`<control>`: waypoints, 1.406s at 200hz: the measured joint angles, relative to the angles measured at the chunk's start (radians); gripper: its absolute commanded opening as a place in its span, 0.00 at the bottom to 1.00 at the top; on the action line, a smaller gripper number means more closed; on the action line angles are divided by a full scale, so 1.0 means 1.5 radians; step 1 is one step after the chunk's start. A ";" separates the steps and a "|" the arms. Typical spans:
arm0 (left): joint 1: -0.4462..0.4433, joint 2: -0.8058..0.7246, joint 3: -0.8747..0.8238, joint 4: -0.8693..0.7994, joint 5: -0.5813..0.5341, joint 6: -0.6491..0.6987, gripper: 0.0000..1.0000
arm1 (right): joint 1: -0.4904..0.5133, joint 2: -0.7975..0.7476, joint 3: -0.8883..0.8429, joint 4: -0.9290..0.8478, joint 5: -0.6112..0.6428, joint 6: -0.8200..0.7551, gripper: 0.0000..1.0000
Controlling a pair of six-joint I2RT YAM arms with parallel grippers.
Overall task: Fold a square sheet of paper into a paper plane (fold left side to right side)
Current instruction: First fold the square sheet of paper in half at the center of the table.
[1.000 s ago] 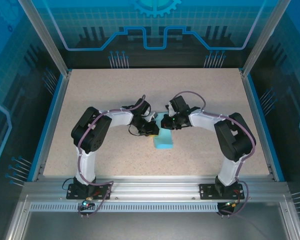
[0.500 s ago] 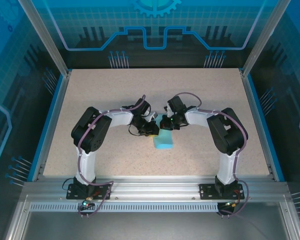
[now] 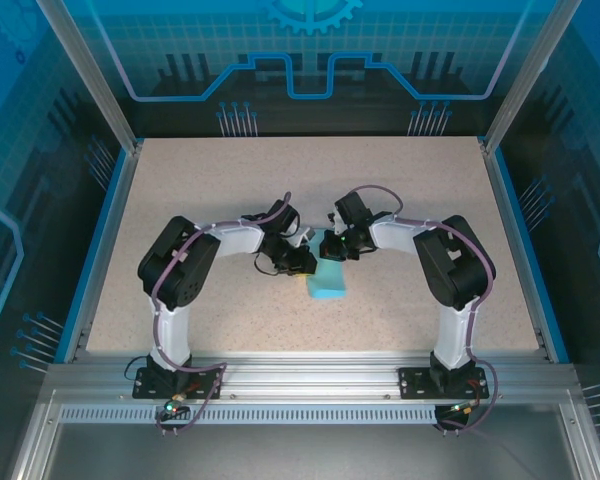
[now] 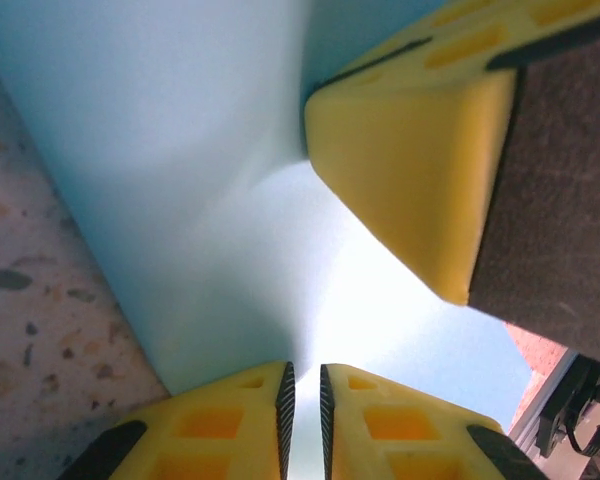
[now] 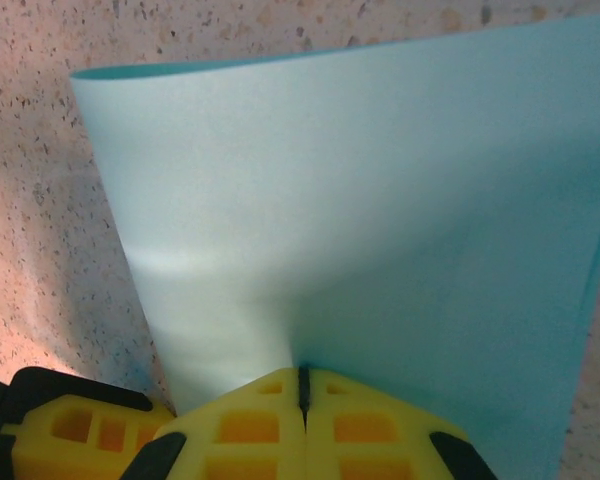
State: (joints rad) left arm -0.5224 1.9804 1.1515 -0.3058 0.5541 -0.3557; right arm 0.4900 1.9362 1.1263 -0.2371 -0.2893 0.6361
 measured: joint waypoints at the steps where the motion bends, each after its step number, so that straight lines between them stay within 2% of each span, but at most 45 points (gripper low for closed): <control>1: 0.000 0.000 0.000 0.000 0.000 0.000 0.19 | 0.000 0.000 0.000 0.000 0.000 0.000 0.04; 164: -0.041 -0.091 -0.085 -0.032 -0.012 0.026 0.23 | 0.000 0.001 0.000 -0.005 -0.005 0.007 0.04; 196: -0.035 -0.118 -0.093 0.004 -0.009 0.009 0.24 | 0.000 0.001 0.000 -0.005 -0.005 0.007 0.04; 281: -0.030 -0.052 -0.083 0.049 0.036 -0.002 0.20 | 0.000 0.001 0.000 -0.005 -0.005 0.007 0.04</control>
State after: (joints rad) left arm -0.5674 1.9030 1.0271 -0.2329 0.6083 -0.3580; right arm 0.4904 1.9369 1.1259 -0.2451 -0.2966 0.6468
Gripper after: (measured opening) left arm 0.201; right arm 0.058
